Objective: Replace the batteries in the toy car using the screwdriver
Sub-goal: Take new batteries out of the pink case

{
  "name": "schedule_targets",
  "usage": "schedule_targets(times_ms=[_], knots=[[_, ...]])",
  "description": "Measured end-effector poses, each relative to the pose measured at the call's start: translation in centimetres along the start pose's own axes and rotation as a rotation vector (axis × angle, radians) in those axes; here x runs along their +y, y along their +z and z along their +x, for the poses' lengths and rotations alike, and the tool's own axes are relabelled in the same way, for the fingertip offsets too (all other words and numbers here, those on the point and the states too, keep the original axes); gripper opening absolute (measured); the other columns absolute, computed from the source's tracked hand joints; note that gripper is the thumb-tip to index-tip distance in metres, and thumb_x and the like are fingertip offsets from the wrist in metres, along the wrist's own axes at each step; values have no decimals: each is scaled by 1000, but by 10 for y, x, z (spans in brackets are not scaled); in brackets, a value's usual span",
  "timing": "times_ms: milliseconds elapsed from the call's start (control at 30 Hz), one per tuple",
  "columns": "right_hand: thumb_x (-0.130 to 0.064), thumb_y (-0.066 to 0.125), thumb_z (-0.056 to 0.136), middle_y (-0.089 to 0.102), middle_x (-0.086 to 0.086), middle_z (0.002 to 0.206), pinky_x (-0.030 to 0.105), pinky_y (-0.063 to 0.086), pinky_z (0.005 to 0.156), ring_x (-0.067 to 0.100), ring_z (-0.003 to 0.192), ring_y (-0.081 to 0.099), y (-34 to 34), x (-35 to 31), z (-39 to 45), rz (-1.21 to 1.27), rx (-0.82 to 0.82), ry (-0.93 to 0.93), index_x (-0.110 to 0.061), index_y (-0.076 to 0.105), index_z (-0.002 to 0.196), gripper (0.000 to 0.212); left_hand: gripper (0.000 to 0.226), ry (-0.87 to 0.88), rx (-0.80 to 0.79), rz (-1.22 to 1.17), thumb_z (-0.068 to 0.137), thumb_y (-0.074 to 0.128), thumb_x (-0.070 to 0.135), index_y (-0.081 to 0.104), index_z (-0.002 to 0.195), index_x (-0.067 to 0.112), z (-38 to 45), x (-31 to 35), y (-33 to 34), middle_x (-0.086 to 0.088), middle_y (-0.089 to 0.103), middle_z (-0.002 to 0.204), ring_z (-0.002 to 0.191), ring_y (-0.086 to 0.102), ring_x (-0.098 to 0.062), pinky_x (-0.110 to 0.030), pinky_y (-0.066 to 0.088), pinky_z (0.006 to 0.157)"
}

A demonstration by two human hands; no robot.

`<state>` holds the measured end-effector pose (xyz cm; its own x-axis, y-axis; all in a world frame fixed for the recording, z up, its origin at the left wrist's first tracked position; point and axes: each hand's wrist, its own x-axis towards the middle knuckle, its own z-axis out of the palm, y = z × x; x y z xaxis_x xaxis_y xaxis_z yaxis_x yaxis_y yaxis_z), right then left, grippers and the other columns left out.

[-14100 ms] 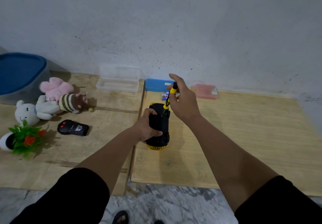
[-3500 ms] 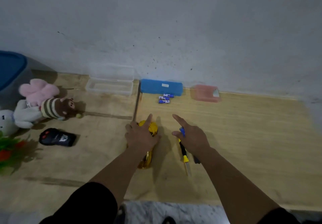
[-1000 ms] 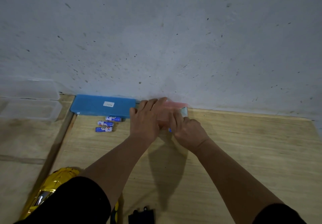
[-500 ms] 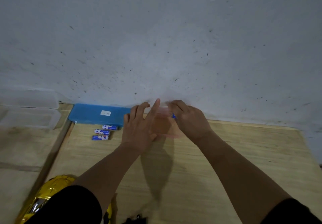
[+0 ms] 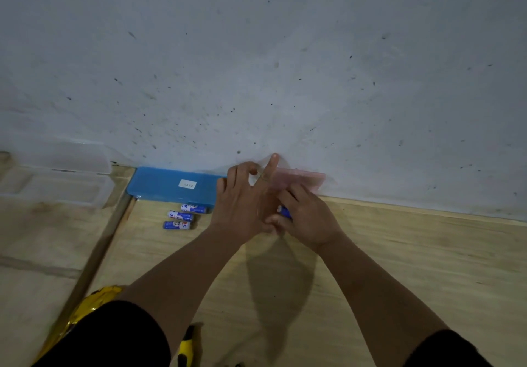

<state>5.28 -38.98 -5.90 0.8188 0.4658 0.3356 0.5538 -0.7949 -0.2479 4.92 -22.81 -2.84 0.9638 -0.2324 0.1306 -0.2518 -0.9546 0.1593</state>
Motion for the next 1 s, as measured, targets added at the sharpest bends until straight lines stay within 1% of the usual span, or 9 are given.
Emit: schedule_targets(times_ms=[133, 200, 300, 400, 533, 667, 833, 933, 1000], knots=[[-50, 45, 84, 59, 9, 96, 35, 54, 71, 25, 87, 57, -2, 0, -2, -27, 0, -28, -10, 59, 105, 48, 137, -7, 13, 10, 41, 80, 67, -6, 143, 34, -1, 1, -1, -15, 42, 131, 112, 31, -25, -39, 37, 80], [-46, 47, 89, 55, 8, 103, 38, 50, 73, 24, 91, 53, -4, -4, -7, -201, 136, -86, -14, 58, 106, 38, 131, -7, -21, -12, 51, 78, 63, -15, 140, 37, -3, 4, -2, -13, 32, 140, 122, 30, -27, -39, 34, 88], [-40, 52, 89, 44, 9, 122, 43, 39, 87, 26, 109, 46, -14, -13, -14, -338, 366, 26, -20, 51, 117, 35, 125, -15, -25, -35, 60, 78, 54, -20, 137, 40, -6, 8, -4, -10, 22, 148, 131, 25, -27, -39, 31, 95], [-39, 44, 91, 46, 14, 137, 52, 28, 102, 29, 128, 38, -20, -17, -20, -337, 333, 179, -17, 44, 131, 46, 129, -12, 44, -5, 50, 85, 47, -3, 144, 39, -12, 7, 0, -6, 29, 143, 124, 31, -26, -42, 39, 85], [-36, 39, 92, 59, 10, 124, 54, 28, 104, 24, 125, 41, -19, -23, -37, -328, 221, 243, -10, 46, 134, 50, 107, 53, 137, -10, 47, 87, 39, 32, 137, 29, -23, 6, 10, 0, 44, 137, 118, 36, -23, -44, 46, 79], [-33, 37, 93, 65, 8, 117, 56, 27, 102, 24, 122, 43, -11, -24, -54, -337, 160, 205, -11, 58, 124, 43, 91, 184, 187, 28, 48, 89, 36, 42, 126, 23, -33, 10, 14, -1, 65, 116, 110, 45, -21, -43, 51, 74], [-32, 45, 88, 65, 7, 118, 55, 27, 102, 25, 126, 40, -9, -23, -56, -319, 197, 195, -12, 66, 113, 39, 101, 118, 30, 30, 55, 86, 39, 30, 137, 23, -36, 10, 13, -2, 67, 116, 108, 62, -27, -44, 50, 76], [-32, 45, 88, 65, 8, 120, 54, 27, 102, 26, 128, 39, -7, -23, -54, -320, 212, 196, -11, 66, 112, 39, 89, 58, -150, -34, 84, 63, 39, 2, 148, 32, -34, 13, 9, 3, 42, 146, 138, 29, -23, -45, 26, 102], [-33, 41, 90, 66, 7, 117, 55, 27, 102, 26, 127, 39, -7, -23, -52, -313, 204, 211, -12, 67, 110, 39, 88, 32, -231, -70, 88, 55, 42, -8, 149, 32, -31, 14, 4, 7, 27, 154, 142, 13, -20, -42, 17, 107]])
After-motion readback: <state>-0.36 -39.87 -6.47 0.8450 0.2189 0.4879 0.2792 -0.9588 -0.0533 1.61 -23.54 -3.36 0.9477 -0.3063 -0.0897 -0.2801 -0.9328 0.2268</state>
